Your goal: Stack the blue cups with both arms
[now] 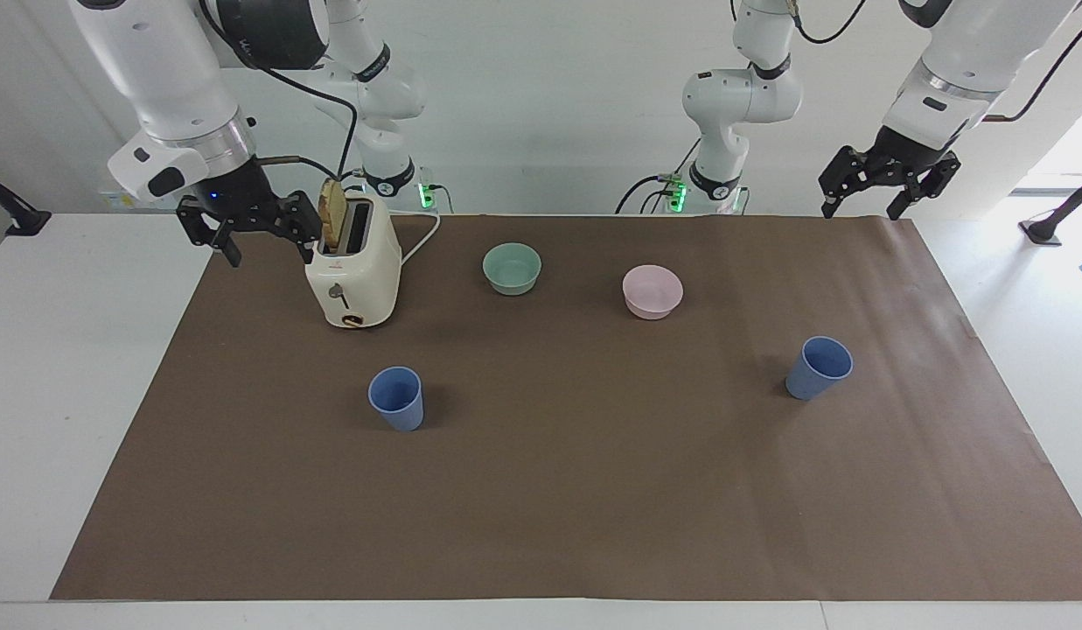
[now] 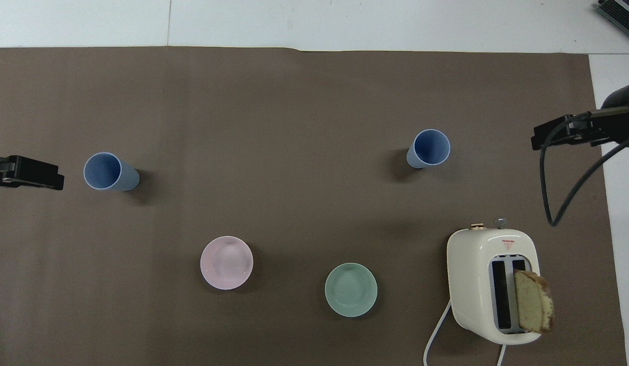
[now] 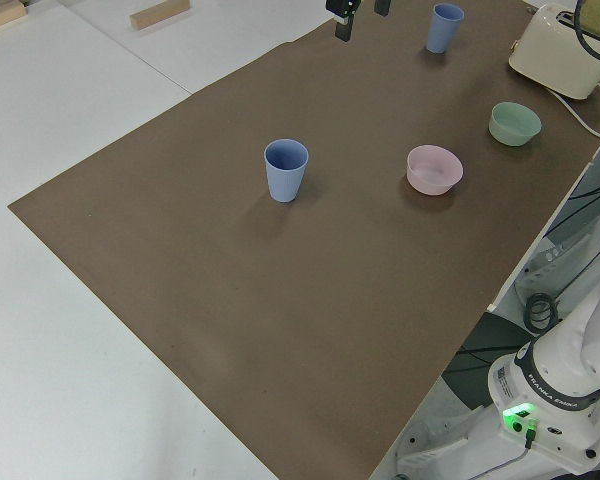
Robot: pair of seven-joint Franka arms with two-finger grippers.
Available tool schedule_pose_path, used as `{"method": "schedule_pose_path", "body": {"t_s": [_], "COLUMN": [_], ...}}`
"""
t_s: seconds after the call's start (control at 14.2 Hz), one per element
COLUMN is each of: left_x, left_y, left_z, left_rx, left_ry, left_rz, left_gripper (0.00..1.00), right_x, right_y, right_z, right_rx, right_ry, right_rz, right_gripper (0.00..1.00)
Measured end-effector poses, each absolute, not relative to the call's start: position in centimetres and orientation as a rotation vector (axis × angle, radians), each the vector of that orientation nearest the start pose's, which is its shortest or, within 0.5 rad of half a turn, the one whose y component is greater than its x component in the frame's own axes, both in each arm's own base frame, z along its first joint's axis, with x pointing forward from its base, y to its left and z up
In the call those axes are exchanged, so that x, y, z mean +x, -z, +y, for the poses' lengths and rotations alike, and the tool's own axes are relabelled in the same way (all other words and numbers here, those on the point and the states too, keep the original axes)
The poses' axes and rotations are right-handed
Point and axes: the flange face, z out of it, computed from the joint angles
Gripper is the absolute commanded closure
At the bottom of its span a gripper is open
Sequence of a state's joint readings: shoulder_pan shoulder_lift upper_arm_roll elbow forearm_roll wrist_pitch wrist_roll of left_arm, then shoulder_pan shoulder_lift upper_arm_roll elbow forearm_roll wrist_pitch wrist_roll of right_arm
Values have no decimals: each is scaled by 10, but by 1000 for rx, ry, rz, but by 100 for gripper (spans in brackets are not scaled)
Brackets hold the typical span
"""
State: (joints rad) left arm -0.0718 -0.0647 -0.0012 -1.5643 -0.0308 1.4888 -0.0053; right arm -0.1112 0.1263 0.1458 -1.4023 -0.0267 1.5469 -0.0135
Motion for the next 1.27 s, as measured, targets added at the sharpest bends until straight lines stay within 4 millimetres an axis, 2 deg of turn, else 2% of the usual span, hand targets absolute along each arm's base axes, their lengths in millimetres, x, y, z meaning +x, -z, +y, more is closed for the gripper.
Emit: {"method": "schedule_pose_path", "body": {"t_s": [0.14,0.28,0.7,0.91,1.05,1.2,1.27], "left_x": [527,534,564,585,593,593,591], "left_y": [-649,-630,-546,-494,-459,-419,-407], "left_z": [-37,-22,30,52,57,56,55], "left_rx": [-3171,-3173,-3168,-3163,-3162,-3161,-3161], "left_ry": [-8,8,74,49,29,3,-1], "left_rz": [94,48,-111,-170,-184,-189,-192], "left_gripper": [0,0,0,0,0,0,0], "right_x": [591,591,591,591,591,591,591], "right_y": [-630,-630,-630,-630,-630,-630,-630], "right_z": [11,11,11,11,11,11,11], "right_rx": [-3149,-3149,-3149,-3149,-3149,-3149,-3149], "right_ry": [31,31,31,31,31,31,31], "right_rz": [-72,-72,-72,-72,-72,-72,-72], "right_gripper": [0,0,0,0,0,0,0]}}
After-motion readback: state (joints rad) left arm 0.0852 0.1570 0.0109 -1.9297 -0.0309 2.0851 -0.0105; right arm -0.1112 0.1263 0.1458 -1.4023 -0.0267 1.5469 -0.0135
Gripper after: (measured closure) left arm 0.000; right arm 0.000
